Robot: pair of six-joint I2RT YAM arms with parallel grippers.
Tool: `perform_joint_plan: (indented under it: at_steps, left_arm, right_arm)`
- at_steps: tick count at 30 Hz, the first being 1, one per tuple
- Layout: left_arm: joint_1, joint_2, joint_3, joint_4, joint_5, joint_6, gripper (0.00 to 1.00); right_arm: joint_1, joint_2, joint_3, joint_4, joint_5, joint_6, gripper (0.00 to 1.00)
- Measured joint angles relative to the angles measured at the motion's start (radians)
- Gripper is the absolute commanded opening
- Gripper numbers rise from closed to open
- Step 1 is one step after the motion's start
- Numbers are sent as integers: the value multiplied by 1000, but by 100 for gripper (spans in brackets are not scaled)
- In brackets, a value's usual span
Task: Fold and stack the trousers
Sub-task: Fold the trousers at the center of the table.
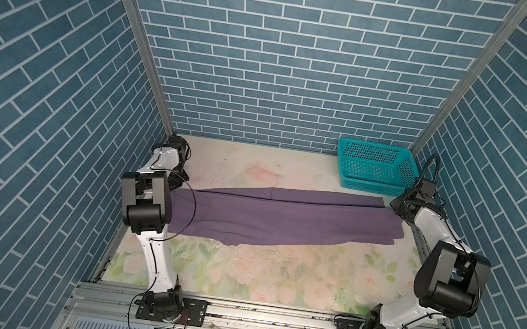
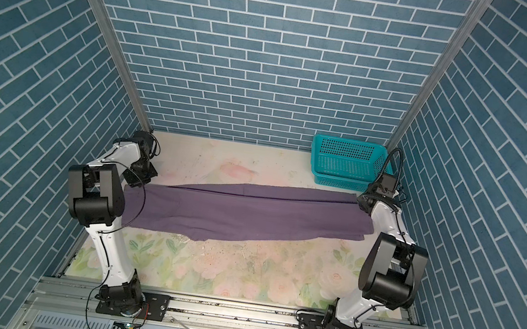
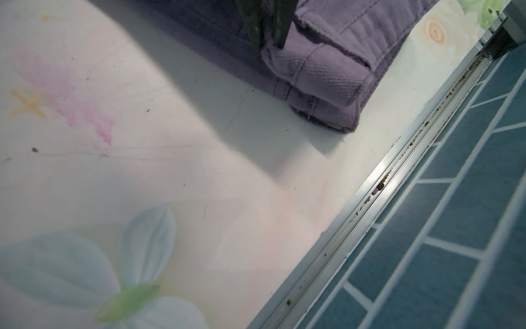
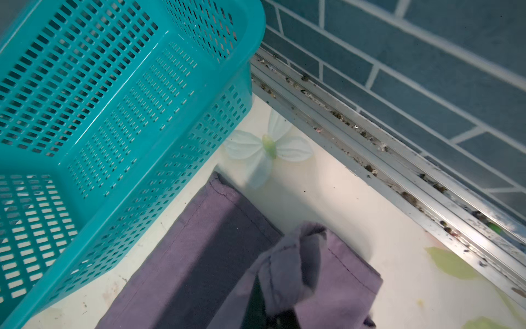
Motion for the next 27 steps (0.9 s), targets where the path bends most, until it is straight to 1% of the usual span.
perform_joint_plan:
  at_steps: [4, 6, 8, 12, 16, 19, 22, 27]
  left_arm:
    - [-2, 26, 25, -2, 0, 0, 0]
    - [-2, 28, 25, -3, -3, 0, 0]
    - [-3, 29, 25, -3, -6, 0, 2]
    - [-4, 41, 26, 1, -8, 0, 3]
    - [-4, 66, 26, 8, -7, 0, 3]
    - [-4, 77, 26, 16, -7, 1, 2]
    - [-4, 79, 26, 22, -7, 3, 2]
    - [-4, 79, 30, 24, -7, 8, 2]
  right_arm:
    - [0, 13, 27, 4, -13, 0, 0]
    - [0, -7, 28, -3, -14, 0, 0]
    - [0, -50, 26, -19, -14, 0, 0]
    - [1, -211, -3, -45, -11, 0, 0]
    - [1, -399, -76, -77, -10, 8, 0]
    - [1, -485, -136, -111, -8, 24, 0]
    - [0, -518, -161, -163, -1, 31, 0]
    - [0, -521, -161, -198, 2, 52, 0]
